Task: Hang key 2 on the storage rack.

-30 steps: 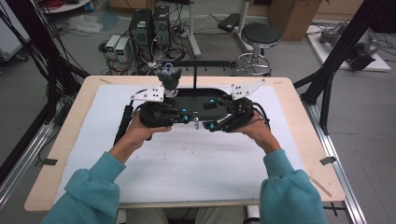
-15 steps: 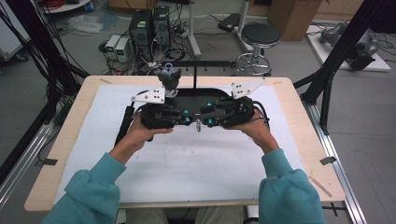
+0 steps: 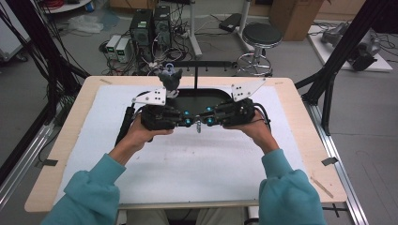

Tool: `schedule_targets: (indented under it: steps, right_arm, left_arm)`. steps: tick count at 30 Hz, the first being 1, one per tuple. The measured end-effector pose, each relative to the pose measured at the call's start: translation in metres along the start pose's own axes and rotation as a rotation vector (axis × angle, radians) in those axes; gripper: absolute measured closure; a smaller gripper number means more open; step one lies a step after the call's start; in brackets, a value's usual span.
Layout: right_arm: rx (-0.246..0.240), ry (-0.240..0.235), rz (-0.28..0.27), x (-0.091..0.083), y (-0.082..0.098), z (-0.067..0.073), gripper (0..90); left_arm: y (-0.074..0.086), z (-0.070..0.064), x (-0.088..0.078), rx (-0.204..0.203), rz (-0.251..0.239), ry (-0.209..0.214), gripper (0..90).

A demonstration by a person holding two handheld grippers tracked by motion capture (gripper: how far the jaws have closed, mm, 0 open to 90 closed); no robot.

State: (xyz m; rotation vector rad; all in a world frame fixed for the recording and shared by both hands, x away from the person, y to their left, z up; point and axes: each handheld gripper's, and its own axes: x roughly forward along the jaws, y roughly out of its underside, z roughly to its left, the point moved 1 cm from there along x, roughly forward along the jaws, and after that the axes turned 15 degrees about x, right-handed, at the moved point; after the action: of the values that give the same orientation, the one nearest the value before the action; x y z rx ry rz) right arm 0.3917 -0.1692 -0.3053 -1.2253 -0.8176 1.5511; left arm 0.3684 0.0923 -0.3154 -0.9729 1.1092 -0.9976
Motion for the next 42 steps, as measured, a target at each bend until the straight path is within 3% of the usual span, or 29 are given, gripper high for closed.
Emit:
schedule_targets:
  steps: [17, 30, 33, 37, 39, 42]
  right_arm:
    - [-0.002, 0.007, 0.014, 0.002, 0.001, -0.003, 86.5]
    - [0.069, 0.011, 0.036, 0.001, 0.000, 0.000, 89.2]
    - [0.068, 0.022, 0.049, 0.001, 0.001, 0.000, 89.3]
    - [0.061, 0.051, 0.041, 0.000, 0.000, 0.000, 89.2]
    - [0.071, 0.061, 0.029, -0.002, 0.000, -0.001, 89.2]
    - [0.085, 0.075, 0.019, -0.006, 0.000, -0.003, 89.2]
  left_arm:
    - [0.000, 0.000, 0.000, 0.010, -0.006, 0.001, 88.1]
    - [0.002, 0.001, 0.001, 0.013, -0.002, 0.007, 86.6]
    - [0.002, 0.003, 0.000, -0.004, -0.018, -0.010, 74.9]
    - [0.005, 0.004, -0.004, -0.001, 0.000, -0.057, 46.1]
    - [0.007, 0.003, -0.006, -0.005, 0.012, -0.111, 23.4]
    - [0.013, 0.001, -0.014, 0.022, 0.010, -0.178, 4.3]
